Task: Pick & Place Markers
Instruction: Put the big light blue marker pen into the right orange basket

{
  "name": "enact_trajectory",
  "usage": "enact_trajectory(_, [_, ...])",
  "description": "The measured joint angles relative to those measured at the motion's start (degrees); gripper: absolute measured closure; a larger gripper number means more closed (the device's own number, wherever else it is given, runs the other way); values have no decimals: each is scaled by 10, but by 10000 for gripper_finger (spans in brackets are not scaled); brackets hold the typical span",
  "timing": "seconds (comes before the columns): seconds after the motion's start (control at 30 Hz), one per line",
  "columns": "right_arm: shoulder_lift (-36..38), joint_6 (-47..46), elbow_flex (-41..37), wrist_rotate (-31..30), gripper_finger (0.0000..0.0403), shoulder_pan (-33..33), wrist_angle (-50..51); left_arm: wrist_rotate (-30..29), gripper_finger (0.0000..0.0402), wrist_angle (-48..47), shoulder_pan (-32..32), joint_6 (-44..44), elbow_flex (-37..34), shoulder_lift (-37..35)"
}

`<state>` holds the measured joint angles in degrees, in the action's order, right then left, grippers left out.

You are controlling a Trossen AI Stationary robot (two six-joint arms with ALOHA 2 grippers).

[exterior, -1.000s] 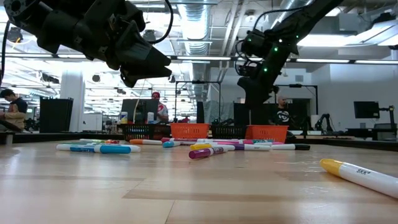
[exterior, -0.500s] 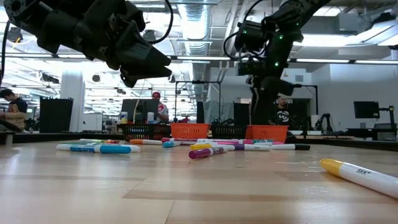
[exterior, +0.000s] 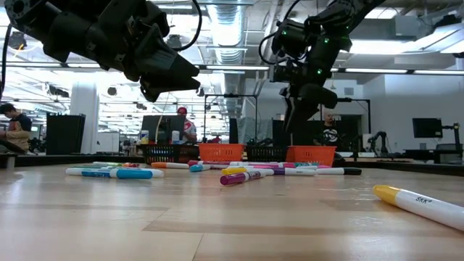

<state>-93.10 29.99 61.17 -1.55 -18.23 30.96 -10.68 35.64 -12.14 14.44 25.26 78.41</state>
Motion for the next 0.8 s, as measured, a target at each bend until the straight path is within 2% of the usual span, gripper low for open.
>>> enact_trajectory(0.2, [0,2,-44,-1,311,-3,-14,0,247,0,0,0,0,0])
enact_trajectory(0.43, [0,24,-85,-32,311,-3,-89,0,247,0,0,0,0,0])
enact_trajectory(0.8, [-1,30,-89,-31,311,-38,-104,0,247,0,0,0,0,0])
